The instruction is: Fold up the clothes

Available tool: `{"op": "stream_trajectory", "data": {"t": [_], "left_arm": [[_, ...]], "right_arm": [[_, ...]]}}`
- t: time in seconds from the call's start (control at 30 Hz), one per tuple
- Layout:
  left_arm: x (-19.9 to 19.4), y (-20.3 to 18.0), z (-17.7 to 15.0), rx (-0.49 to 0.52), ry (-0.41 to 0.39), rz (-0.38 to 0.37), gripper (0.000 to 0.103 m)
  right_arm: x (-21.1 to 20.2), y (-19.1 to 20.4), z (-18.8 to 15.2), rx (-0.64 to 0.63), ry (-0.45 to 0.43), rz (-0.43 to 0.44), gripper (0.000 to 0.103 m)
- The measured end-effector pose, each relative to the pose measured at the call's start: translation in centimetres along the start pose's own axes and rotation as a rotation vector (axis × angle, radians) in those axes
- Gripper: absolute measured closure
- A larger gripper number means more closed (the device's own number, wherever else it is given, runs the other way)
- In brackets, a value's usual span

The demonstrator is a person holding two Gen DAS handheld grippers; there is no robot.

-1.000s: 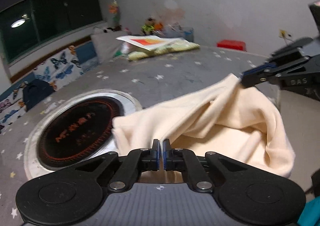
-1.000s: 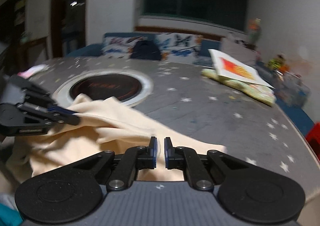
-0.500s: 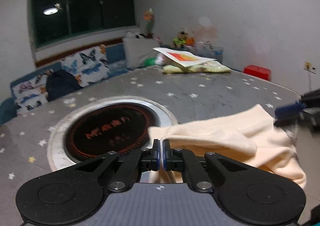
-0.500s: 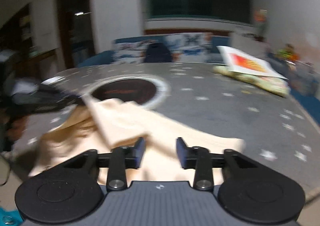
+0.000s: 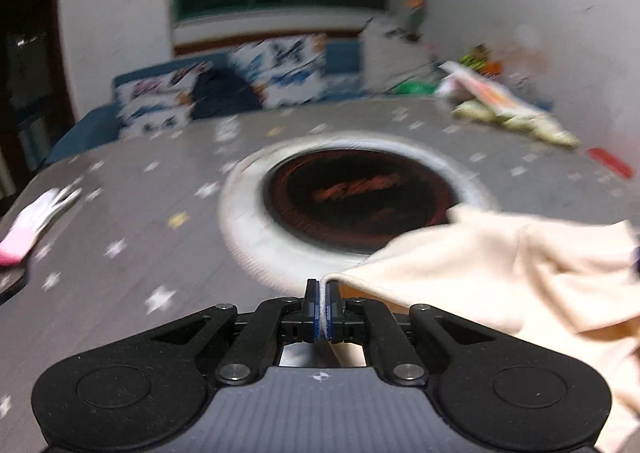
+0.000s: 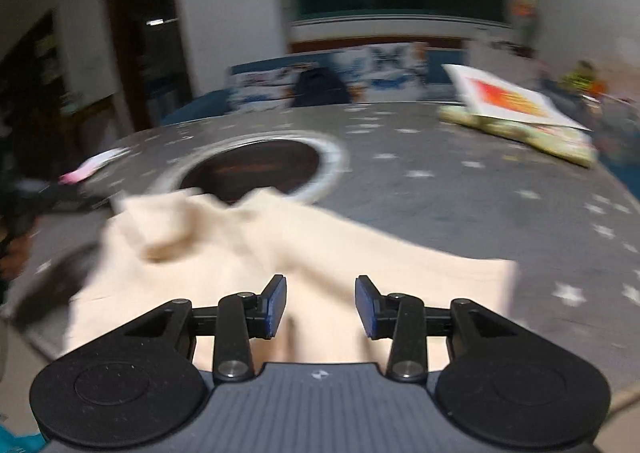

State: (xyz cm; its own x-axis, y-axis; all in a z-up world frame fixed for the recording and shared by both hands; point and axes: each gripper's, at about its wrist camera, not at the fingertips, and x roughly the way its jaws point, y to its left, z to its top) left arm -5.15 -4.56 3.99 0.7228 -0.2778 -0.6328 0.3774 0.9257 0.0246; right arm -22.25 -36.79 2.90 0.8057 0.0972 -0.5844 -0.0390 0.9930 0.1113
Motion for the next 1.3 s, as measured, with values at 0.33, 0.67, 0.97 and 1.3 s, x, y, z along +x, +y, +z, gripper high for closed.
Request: {"op": "stream_trajectory", "data": {"t": [0.33, 0.67, 0.97, 1.3], "left_arm": [[0.1, 3.3, -1.9, -0.041, 0.101, 0.098, 0.079], [-1.2, 5.6, -3.0, -0.082, 0.125, 0.126, 0.089], [-2.3, 6.6, -4.0, -0.125, 0.118, 0.162, 0.087], [-3.0, 8.7, -4.8, -0.197, 0.101, 0.25, 0.087]], "right_arm": [[0.6, -5.4, -1.4, 0.131, 0.049, -0.173, 0.065], [3.7, -3.7, -0.8, 0.062, 0.058, -0.139, 0.063], [8.7, 0.4, 2.0, -0.083, 0.052, -0.094, 0.079], [15.9, 4.0, 6.8, -0.226, 0.07, -0.071, 0.087]]}}
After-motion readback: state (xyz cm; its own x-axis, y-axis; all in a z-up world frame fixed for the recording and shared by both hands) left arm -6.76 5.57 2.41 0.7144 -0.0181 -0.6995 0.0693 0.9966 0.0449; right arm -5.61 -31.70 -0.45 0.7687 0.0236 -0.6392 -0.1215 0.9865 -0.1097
